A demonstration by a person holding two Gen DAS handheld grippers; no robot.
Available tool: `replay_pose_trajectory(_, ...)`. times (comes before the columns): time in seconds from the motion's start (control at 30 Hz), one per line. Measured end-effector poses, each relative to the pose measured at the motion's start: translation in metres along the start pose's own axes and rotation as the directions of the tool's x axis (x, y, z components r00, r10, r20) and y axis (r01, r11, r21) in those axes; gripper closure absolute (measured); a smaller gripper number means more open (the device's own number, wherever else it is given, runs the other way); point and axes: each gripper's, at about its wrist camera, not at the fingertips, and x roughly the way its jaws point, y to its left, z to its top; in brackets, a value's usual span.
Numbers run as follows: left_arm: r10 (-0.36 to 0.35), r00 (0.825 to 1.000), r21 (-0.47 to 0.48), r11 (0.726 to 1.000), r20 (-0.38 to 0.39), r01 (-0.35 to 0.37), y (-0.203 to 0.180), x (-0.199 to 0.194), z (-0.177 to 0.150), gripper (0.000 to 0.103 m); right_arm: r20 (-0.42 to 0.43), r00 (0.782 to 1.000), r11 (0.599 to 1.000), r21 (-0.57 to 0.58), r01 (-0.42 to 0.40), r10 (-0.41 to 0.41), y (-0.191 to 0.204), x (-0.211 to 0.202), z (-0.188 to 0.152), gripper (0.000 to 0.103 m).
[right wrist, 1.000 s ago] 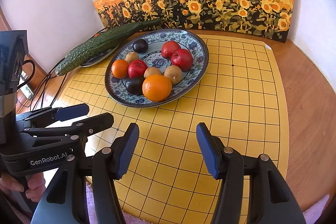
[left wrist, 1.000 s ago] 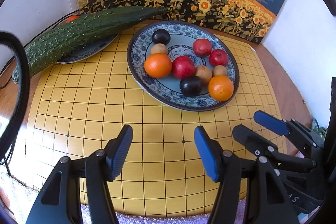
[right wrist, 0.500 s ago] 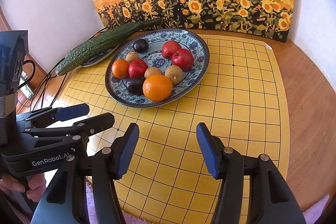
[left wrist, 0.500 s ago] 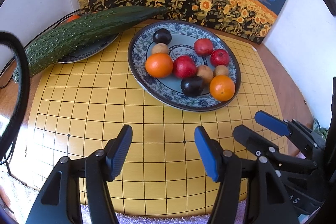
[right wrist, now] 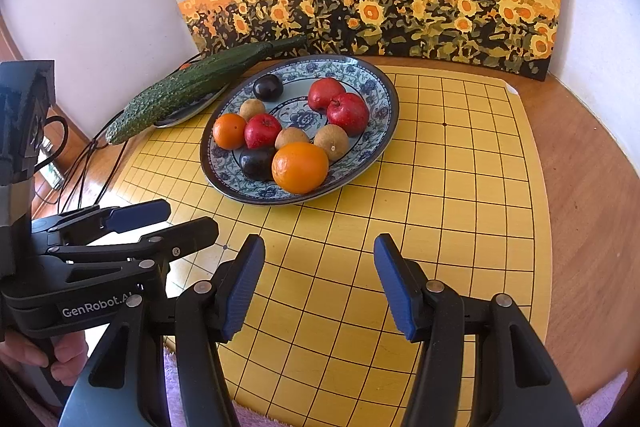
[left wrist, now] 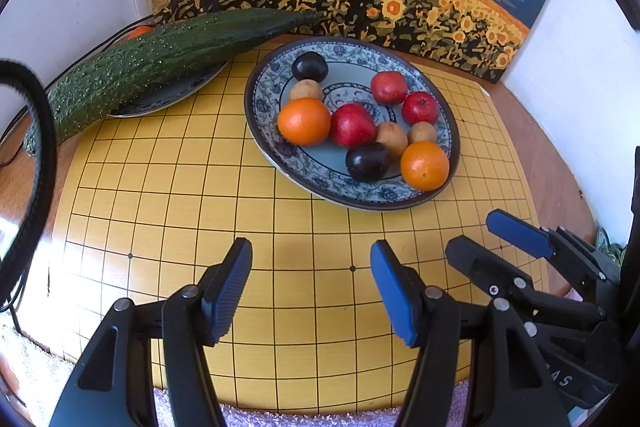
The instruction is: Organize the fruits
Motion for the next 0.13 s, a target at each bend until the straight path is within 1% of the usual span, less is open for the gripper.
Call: replay_pose_trajectory(0.13, 0.001, 1.0, -0.005, 1.0, -0.003, -0.001, 0.0006, -0.0004, -0.001, 0.038, -0.001, 1.0, 1.0, 0.003, 0.001, -0.001, 0.0007, 0.0001, 0.0006, 0.045)
